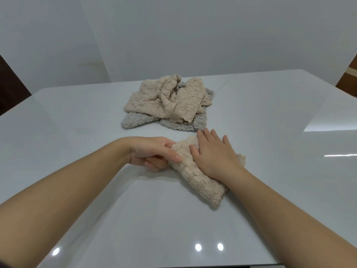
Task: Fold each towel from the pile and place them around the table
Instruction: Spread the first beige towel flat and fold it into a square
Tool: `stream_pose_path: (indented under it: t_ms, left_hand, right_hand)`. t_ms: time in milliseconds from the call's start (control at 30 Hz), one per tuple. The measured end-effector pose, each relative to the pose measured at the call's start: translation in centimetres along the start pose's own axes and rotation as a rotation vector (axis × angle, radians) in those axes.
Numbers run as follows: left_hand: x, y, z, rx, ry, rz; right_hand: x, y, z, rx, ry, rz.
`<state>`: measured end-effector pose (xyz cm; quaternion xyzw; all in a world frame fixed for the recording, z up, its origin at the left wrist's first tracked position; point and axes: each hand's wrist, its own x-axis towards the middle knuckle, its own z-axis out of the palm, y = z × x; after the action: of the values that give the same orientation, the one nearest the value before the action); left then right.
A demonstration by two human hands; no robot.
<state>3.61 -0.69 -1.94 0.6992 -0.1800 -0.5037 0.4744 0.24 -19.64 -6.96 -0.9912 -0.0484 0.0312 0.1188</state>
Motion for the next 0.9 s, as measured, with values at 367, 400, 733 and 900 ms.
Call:
stream_pose_path:
  t_ms: [367, 400, 733, 900]
  left_hand:
    - [-0.4, -0.1, -1.2, 0.125, 0.042, -0.125]
    - [-0.7, -0.3, -1.1, 0.116, 0.051, -0.118]
    - [-2.8, -2.8, 1.1, 0.036, 0.196, -0.054]
    - [-5.0, -4.6, 2.1, -0.052, 0.227, -0.054]
  right_hand:
    - [0.1, 0.2, 0.2, 0.0, 0.0, 0.0]
    - [0.1, 0.2, 0.3, -0.001, 0.001, 0.0]
    - [-0.1, 0.0, 0.4, -0.003, -0.003, -0.097]
    - [-0.3, -1.9, 0.8, -0.022, -0.03, -0.247]
